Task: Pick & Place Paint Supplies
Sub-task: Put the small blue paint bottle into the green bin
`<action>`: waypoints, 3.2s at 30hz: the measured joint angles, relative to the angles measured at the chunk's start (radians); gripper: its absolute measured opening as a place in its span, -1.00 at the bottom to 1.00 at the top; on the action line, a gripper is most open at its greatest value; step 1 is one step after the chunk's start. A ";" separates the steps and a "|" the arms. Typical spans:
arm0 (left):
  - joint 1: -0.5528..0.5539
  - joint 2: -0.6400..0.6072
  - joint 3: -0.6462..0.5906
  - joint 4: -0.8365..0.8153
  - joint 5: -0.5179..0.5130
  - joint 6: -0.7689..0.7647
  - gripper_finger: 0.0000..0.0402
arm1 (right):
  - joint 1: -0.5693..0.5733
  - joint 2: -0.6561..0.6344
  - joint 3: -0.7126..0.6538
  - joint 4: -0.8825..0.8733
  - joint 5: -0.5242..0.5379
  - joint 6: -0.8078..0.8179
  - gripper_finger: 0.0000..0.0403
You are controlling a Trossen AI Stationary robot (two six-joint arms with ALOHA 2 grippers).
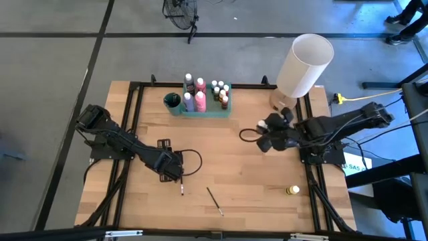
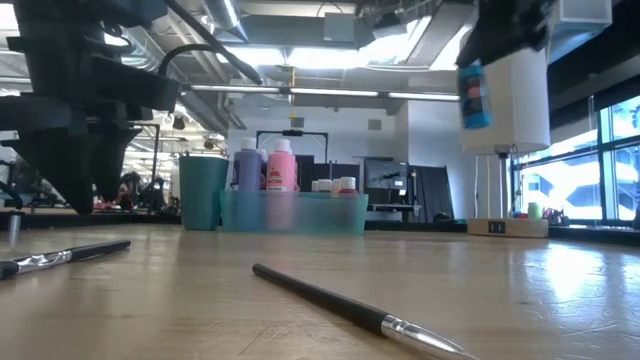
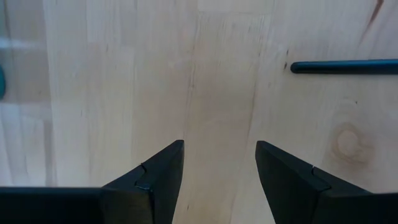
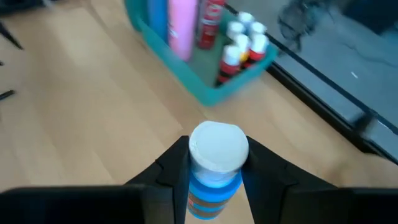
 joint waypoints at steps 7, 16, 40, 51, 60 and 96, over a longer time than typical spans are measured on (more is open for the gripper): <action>0.000 0.000 0.000 0.019 0.000 0.014 -0.02 | -0.090 -0.006 -0.178 0.370 -0.097 -0.201 -0.41; 0.000 0.000 0.000 0.022 0.000 0.018 -0.02 | -0.255 -0.006 -0.364 0.836 -0.285 -0.373 -0.41; 0.001 0.000 0.000 0.092 0.000 0.053 -0.02 | -0.523 0.218 -0.426 1.359 -0.483 -0.524 -0.41; 0.030 0.000 0.000 0.096 -0.002 0.059 -0.02 | -0.592 0.340 -0.350 1.375 -0.528 -0.544 -0.41; 0.048 0.000 0.000 0.096 -0.002 0.069 -0.02 | -0.600 0.437 -0.219 1.247 -0.500 -0.551 -0.41; 0.047 0.000 0.000 0.104 -0.003 0.071 -0.02 | -0.620 0.646 -0.194 1.283 -0.475 -0.523 -0.41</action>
